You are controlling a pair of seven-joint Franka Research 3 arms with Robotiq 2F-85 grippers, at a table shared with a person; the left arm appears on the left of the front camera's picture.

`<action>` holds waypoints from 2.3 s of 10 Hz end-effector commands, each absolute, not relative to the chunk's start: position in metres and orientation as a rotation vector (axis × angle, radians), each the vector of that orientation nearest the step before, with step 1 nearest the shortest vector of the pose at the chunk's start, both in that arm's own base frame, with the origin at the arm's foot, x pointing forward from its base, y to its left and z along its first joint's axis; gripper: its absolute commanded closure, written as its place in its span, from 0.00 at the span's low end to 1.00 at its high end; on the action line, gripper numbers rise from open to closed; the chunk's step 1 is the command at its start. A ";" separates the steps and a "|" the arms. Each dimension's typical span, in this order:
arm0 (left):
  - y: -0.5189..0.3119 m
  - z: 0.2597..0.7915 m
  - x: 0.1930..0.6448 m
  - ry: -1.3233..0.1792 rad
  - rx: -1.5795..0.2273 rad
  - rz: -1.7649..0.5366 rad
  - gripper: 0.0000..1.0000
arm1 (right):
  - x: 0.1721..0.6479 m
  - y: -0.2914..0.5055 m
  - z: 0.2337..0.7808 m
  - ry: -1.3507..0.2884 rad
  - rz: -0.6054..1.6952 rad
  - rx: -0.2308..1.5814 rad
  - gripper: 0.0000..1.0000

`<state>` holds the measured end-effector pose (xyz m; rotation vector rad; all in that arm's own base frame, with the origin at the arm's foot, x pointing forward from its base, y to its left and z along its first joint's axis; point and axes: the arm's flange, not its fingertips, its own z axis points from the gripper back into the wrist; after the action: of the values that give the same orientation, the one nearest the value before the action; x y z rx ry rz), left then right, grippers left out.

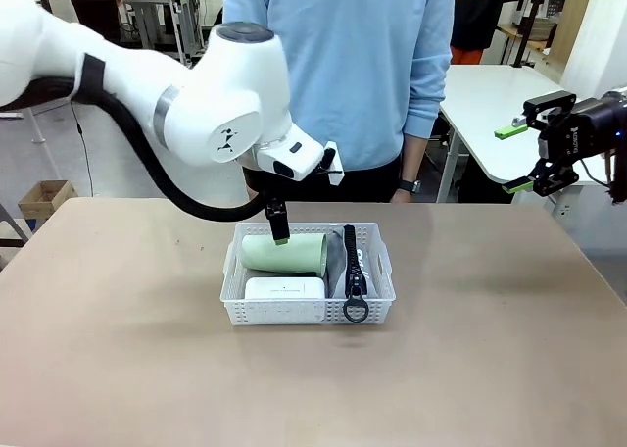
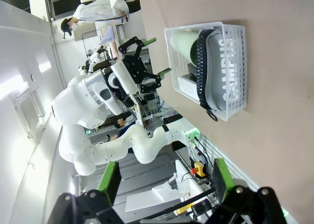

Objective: Efficiently arrange items inside the basket to fit them all.
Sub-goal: Pick up the Reusable plastic cup and place it inside the Organizing basket.

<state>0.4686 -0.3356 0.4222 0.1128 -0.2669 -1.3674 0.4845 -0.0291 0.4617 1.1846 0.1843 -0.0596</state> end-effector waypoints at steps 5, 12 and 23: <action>-0.219 0.480 0.445 -0.377 -0.435 -1.268 0.00 | 0.484 -0.030 0.464 0.187 -0.050 1.175 0.00; -0.037 0.502 0.379 -0.542 -0.870 -0.975 0.00 | 0.484 -0.030 0.464 0.187 -0.050 1.175 0.00; 0.075 0.476 0.348 -0.409 -1.569 -0.541 0.00 | 0.484 -0.030 0.464 0.187 -0.050 1.175 0.00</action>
<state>0.3530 0.0777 0.4723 -1.5935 -0.4000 -0.5100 0.4844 -0.0291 0.4617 1.1847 0.1844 -0.0596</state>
